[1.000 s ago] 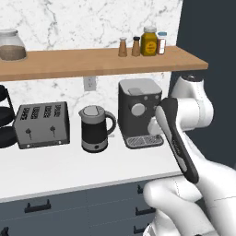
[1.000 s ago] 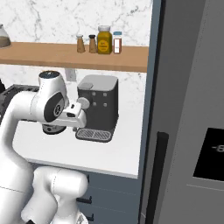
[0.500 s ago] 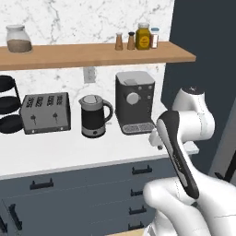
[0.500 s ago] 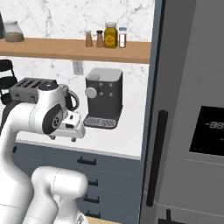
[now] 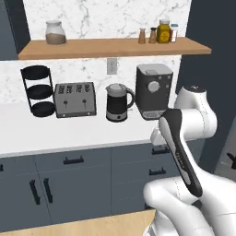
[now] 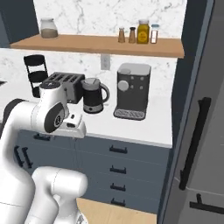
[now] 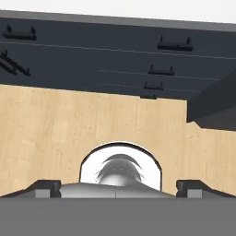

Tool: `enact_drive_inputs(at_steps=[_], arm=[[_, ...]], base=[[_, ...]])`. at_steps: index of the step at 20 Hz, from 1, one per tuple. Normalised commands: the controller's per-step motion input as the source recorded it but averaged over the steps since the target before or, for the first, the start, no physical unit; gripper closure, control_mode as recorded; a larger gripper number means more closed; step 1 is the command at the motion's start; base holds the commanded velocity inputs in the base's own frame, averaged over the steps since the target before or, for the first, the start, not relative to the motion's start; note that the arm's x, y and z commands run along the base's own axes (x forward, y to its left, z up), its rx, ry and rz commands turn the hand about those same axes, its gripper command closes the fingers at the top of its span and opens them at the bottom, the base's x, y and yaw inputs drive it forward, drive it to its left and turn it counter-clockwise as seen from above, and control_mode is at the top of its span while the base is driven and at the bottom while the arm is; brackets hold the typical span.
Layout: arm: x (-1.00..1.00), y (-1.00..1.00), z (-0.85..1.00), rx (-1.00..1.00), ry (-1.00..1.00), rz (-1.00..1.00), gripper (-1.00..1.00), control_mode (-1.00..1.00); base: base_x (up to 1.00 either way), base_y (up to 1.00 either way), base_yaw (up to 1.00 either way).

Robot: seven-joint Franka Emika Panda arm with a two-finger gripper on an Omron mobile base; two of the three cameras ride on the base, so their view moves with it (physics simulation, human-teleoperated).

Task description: Navigate to the stove.

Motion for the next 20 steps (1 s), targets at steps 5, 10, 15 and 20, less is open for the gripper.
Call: enact_drive_inputs(at_steps=[5, 10, 15, 20], arm=[[0.00, 0.00, 0.00, 0.00, 0.00, 0.00, -1.00, 1.00], [0.00, 0.00, 0.00, 0.00, 0.00, 0.00, -1.00, 1.00], [0.00, 0.00, 0.00, 0.00, 0.00, 0.00, -1.00, 1.00], [0.00, 0.00, 0.00, 0.00, 0.00, 0.00, -1.00, 1.00]], base=[[-0.01, 1.00, 0.04], [0.00, 1.00, 0.01], [0.00, 1.00, 0.00], [0.00, 1.00, 0.00]])
